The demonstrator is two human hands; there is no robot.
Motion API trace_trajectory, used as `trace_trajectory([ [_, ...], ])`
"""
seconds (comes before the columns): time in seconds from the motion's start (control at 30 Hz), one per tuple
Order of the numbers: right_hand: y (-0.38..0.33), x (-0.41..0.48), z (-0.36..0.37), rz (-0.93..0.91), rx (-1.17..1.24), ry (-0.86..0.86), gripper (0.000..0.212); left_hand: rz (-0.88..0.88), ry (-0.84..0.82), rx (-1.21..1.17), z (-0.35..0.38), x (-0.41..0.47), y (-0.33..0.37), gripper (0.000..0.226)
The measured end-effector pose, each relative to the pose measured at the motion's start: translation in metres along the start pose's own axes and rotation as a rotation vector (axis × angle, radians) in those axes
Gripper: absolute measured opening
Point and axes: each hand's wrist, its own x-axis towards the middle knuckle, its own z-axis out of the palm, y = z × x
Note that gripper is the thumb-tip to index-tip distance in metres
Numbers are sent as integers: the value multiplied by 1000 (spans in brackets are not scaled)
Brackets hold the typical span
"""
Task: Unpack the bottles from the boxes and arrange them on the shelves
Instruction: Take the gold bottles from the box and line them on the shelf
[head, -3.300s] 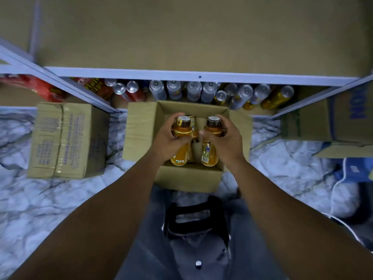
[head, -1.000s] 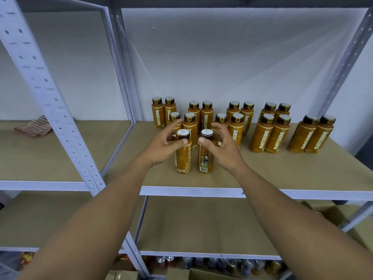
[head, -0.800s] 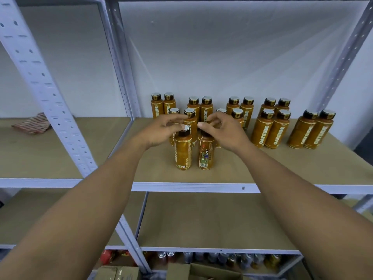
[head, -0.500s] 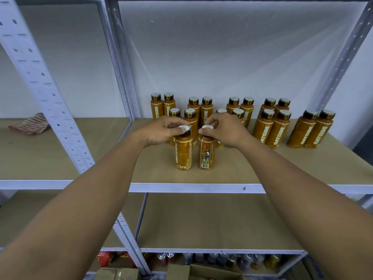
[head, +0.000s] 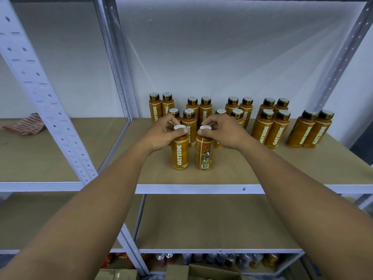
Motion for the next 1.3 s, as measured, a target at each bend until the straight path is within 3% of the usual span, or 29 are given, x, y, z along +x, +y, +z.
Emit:
trace_trajectory([
  [0.27,2,-1,0,-10,18,-16,33,29,102,-13,9,0,-8,38],
  [0.5,0,-4,2,-40,2,-44,45,37,113,-30,11,-2,-7,37],
  [0.6,-3,-5,1,-20,19,19,56,37,106,-39,10,-3,-8,38],
  [0.67,-6,-3,-2,-18,-13,50,53,41,108,-35,10,-3,-9,37],
  [0.93,-17,7,-23,-29,-161,-267,37,36,104,-29,11,-2,-9,37],
  [1.07,-14,10,-21,-25,-189,-217,30,37,105,-31,10,-2,-11,39],
  [1.3,-5,11,-6,-22,-193,-65,42,37,120,-29,12,-2,-10,37],
])
